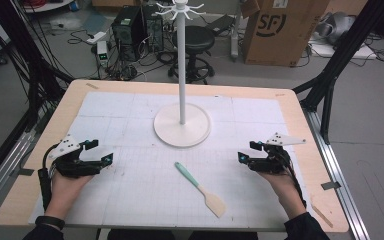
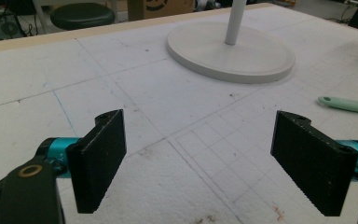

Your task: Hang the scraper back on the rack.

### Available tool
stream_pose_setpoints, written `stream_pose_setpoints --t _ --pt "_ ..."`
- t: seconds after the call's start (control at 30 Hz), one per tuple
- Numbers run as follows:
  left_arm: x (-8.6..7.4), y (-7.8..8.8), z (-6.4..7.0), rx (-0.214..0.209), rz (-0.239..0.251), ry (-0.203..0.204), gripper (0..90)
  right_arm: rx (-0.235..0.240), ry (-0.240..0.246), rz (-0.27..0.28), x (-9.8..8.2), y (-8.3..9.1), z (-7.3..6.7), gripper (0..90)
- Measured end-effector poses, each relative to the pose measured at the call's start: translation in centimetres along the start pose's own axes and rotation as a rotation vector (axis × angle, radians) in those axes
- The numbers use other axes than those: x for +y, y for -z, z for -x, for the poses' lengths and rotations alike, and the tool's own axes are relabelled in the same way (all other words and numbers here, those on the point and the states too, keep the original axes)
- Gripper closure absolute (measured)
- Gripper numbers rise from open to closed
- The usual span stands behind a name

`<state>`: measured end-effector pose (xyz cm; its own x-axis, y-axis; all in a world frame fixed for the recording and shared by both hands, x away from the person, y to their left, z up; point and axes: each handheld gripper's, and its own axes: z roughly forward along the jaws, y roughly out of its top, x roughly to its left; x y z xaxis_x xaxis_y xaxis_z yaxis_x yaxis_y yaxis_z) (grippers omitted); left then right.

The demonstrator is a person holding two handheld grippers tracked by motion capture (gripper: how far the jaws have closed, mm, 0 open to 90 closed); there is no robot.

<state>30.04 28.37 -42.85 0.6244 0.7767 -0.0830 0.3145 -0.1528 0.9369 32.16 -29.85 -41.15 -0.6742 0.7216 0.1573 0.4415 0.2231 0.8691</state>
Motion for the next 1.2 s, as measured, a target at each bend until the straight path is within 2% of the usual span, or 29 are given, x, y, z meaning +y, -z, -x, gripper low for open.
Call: stream_pose_setpoints --t 0.2,0.4,0.5,0.53,0.6,0.63,0.67,0.73,0.83,0.9,1.07,1.2 --pt "0.0 -0.3 0.0 -0.005 -0.003 0.005 18.7 0.021 0.009 -0.009 0.0 -0.3 -0.9 22.6" --pt "0.0 -0.3 0.1 -0.003 -0.003 0.002 18.7 0.048 0.026 -0.025 0.1 -1.3 -2.4 21.0" --pt "0.0 -0.3 0.0 -0.004 -0.006 0.002 18.7 0.078 0.056 -0.051 0.1 -2.3 -4.0 21.2" --pt "0.0 -0.3 0.0 -0.004 -0.006 0.002 18.7 0.078 0.056 -0.051 0.1 -2.3 -4.0 21.2" --pt "0.0 -0.3 0.1 -0.003 -0.006 0.000 18.7 0.101 0.074 -0.068 0.2 -3.1 -5.4 21.5" --pt "0.0 -0.3 0.1 -0.004 -0.006 0.001 18.7 0.101 0.074 -0.068 0.2 -3.1 -5.4 21.5" --pt "0.0 -0.3 0.1 -0.003 -0.007 0.000 18.7 0.114 0.081 -0.077 0.2 -3.6 -6.3 22.0" --pt "0.0 -0.3 0.1 -0.003 -0.010 -0.002 18.7 0.114 0.082 -0.087 0.2 -3.8 -6.8 22.1" --pt "-0.1 -0.3 0.1 -0.004 -0.011 -0.003 18.7 0.117 0.101 -0.108 0.1 -4.5 -8.1 23.7" --pt "-0.1 -0.4 0.1 -0.006 -0.010 -0.004 18.7 0.102 0.115 -0.129 -0.3 -5.0 -9.3 26.4" --pt "-0.1 -0.4 0.2 -0.009 -0.012 -0.006 18.7 0.084 0.109 -0.176 -0.9 -5.5 -10.4 29.6" --pt "-0.1 -0.4 0.2 -0.010 -0.015 -0.008 18.7 0.063 0.137 -0.196 -1.5 -5.8 -11.7 33.6"
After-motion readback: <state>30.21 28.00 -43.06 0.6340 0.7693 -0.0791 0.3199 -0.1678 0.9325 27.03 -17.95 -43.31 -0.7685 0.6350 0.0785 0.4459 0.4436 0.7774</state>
